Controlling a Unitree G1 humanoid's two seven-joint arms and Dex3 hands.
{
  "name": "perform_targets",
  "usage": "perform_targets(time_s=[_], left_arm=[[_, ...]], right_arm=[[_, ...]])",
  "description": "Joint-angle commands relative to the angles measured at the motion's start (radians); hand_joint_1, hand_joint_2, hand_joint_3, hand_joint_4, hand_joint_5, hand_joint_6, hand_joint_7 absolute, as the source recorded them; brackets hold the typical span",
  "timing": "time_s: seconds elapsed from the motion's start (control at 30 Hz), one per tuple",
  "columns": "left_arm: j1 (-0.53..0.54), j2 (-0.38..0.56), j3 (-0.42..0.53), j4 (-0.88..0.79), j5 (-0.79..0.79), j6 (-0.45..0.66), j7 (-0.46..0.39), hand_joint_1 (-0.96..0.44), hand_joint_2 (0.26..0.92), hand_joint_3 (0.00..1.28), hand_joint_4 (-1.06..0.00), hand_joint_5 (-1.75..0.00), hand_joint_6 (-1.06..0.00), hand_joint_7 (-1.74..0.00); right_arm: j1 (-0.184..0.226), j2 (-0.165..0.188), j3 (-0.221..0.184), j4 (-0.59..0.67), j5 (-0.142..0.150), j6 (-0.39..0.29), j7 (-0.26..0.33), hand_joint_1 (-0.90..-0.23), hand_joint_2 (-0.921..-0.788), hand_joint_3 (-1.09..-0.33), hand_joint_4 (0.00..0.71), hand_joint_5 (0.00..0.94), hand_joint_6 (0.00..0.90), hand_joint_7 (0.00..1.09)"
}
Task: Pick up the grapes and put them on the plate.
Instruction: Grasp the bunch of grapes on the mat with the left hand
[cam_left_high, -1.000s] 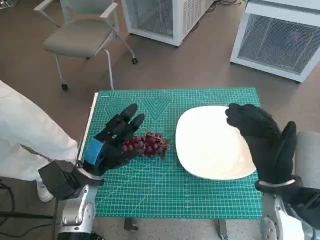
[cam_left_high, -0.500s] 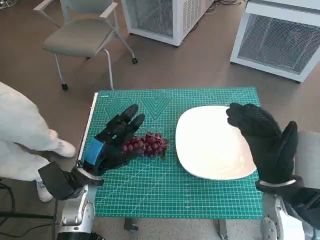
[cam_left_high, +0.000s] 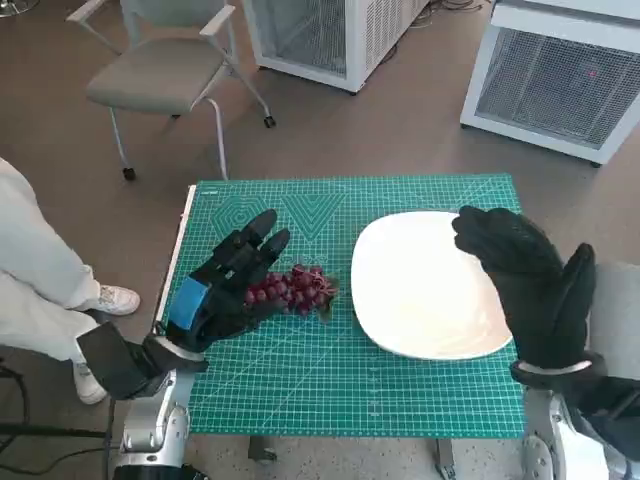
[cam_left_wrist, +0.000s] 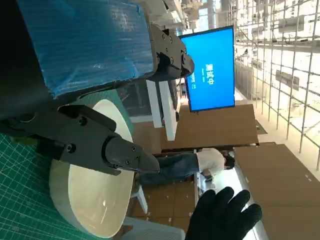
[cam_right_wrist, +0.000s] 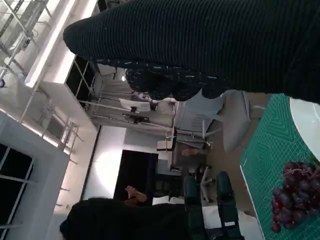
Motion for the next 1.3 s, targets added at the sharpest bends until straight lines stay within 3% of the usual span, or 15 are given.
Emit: perform_targets(time_s=[0.03,0.13,0.27,0.47,0.93,1.3], left_arm=[[0.020,0.056,-0.025,-0.057,0.111,-0.010,0.048,-0.23,0.876,0.00,-0.20,0.00,-0.29,0.00],[0.032,0.151,-0.074,-0.142,0.331,0.017,0.115,-0.30,0.863,0.00,-0.13,0.00,-0.24,0.00],[0.041,0.253,-0.143,-0.317,0.601,0.206,0.135,-0.34,0.829,0.00,-0.03,0.00,-0.16,0.00],[0.011,0.247,-0.226,-0.480,0.825,0.506,0.103,-0.25,0.755,0.00,0.00,0.00,-0.14,-0.01],[-0.037,0.217,-0.331,-0.539,0.920,0.696,0.066,-0.14,0.738,0.00,0.00,0.00,-0.20,-0.02],[-0.122,0.196,-0.427,-0.431,0.972,0.745,0.091,-0.12,0.740,0.00,-0.02,-0.01,-0.22,-0.02]], right_arm=[[0.020,-0.003,-0.001,0.008,-0.004,0.002,0.003,-0.398,-0.921,-0.624,0.410,0.737,0.164,1.00],[0.019,-0.005,-0.002,0.011,-0.005,0.000,0.004,-0.399,-0.921,-0.629,0.408,0.736,0.161,1.00],[0.019,-0.008,-0.003,0.011,-0.006,-0.001,0.003,-0.399,-0.921,-0.633,0.407,0.736,0.158,1.00],[0.021,-0.010,-0.001,0.007,-0.007,0.001,0.001,-0.399,-0.921,-0.635,0.405,0.737,0.156,1.00],[0.027,-0.012,-0.004,0.006,-0.011,-0.004,-0.001,-0.400,-0.921,-0.635,0.403,0.739,0.154,1.00],[0.030,-0.016,-0.008,0.012,-0.008,-0.014,-0.001,-0.394,-0.921,-0.637,0.403,0.740,0.156,1.00]])
